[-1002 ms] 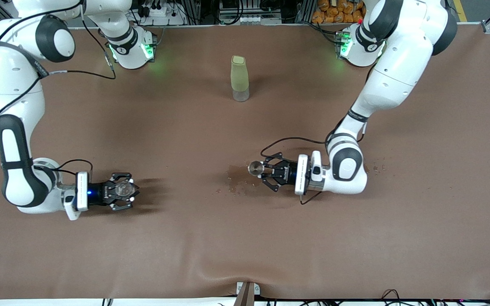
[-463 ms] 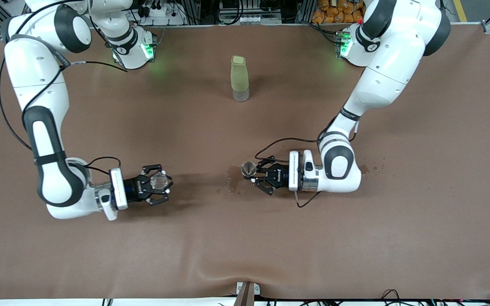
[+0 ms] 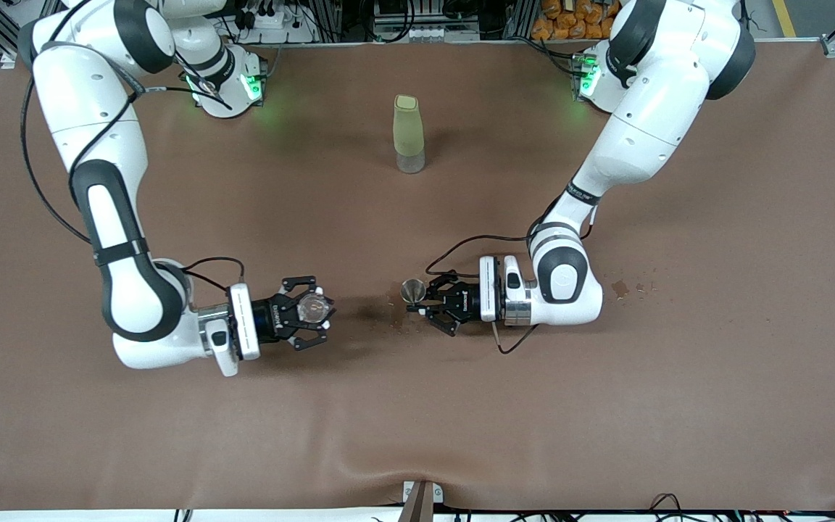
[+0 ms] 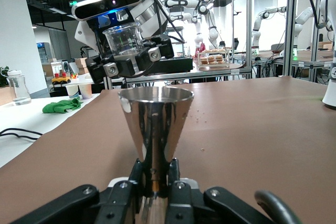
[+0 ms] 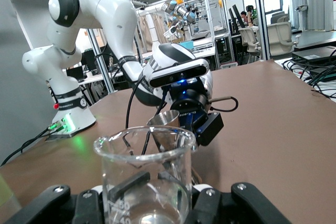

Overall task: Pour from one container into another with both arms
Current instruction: 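Carry the beaker and jigger toward each other at table center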

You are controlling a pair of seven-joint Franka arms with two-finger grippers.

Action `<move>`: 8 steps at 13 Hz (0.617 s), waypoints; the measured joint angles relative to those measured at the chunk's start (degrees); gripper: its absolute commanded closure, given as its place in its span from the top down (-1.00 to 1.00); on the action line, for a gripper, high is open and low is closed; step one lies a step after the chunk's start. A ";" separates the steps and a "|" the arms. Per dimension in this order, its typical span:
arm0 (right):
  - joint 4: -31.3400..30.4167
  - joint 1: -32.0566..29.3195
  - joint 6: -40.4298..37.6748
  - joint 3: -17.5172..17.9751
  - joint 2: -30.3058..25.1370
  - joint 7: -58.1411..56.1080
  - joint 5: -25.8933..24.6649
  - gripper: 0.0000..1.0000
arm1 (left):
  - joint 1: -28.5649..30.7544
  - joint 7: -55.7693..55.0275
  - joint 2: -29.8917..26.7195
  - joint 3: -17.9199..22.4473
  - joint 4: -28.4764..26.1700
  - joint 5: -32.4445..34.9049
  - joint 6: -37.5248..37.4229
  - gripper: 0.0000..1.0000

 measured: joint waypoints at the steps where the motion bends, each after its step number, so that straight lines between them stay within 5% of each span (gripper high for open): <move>1: -0.33 0.78 1.78 0.03 -0.26 0.50 0.75 -1.00 | -0.27 0.00 0.01 0.00 0.04 0.00 0.48 -1.00; 8: -11.80 4.55 15.28 3.01 -14.63 12.70 1.72 -1.00 | -1.18 -0.24 0.14 0.10 0.17 -2.10 1.32 -1.00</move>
